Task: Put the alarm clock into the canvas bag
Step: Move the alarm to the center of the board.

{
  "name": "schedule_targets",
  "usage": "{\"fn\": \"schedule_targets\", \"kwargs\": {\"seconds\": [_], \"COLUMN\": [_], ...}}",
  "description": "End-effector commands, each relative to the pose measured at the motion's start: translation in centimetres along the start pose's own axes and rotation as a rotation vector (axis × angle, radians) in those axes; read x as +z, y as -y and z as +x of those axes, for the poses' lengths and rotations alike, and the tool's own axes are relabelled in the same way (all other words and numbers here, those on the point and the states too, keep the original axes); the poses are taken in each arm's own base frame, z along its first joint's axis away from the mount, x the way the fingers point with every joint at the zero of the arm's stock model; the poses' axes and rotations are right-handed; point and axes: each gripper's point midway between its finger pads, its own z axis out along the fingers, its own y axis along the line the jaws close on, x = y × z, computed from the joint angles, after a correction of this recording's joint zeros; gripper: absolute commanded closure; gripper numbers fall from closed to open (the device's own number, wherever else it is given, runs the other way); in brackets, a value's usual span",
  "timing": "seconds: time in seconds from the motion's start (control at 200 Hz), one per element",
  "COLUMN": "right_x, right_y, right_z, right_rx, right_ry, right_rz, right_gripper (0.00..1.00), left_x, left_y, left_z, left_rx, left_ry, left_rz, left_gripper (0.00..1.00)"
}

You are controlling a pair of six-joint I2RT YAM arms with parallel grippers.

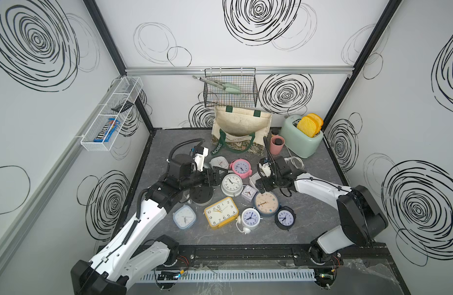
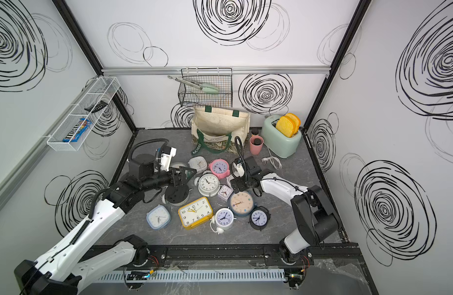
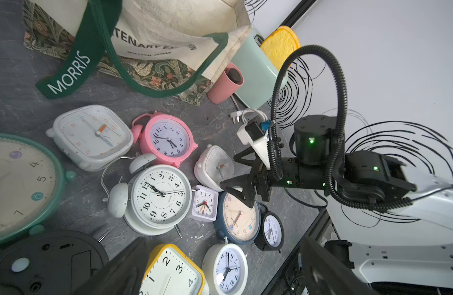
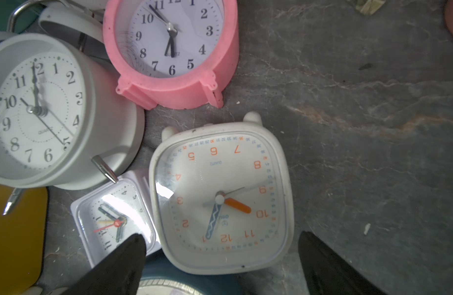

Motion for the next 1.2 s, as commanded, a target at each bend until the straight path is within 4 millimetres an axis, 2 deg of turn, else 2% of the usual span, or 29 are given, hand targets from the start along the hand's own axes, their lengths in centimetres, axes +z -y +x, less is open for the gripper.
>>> {"fn": "schedule_targets", "kwargs": {"seconds": [0.0, 0.155, 0.525, 0.615, 0.77, 0.991, 1.191], "right_x": [0.0, 0.3, 2.3, 2.8, 3.2, 4.4, 6.2], "right_y": [-0.4, -0.3, 0.3, 1.0, 1.0, 0.5, 0.3], "right_z": [-1.0, -1.3, -0.8, -0.5, -0.7, 0.0, 1.4], "right_rx": [-0.044, -0.054, -0.089, -0.089, -0.081, -0.042, 0.023], "right_ry": [0.037, 0.035, -0.025, -0.041, -0.045, -0.106, -0.25], "right_rz": [-0.003, -0.001, 0.023, 0.055, 0.042, -0.032, -0.051], "right_gripper": [0.03, 0.03, 0.03, 0.03, 0.03, 0.03, 0.03], "left_x": [-0.4, -0.5, -0.6, -0.6, -0.5, -0.3, -0.3], "left_y": [1.0, 0.8, 1.1, 1.2, 1.2, 1.3, 1.5], "left_z": [-0.1, 0.8, 1.4, 1.5, 1.7, 1.6, 1.5], "left_rx": [0.061, 0.069, 0.08, 0.077, 0.072, 0.07, 0.066], "left_ry": [0.025, 0.012, 0.001, 0.0, -0.005, -0.002, 0.004], "left_rz": [0.053, 0.052, 0.066, 0.068, 0.079, 0.084, 0.094], "left_gripper": [0.04, 0.04, 0.04, 0.04, 0.04, 0.04, 0.04]}}
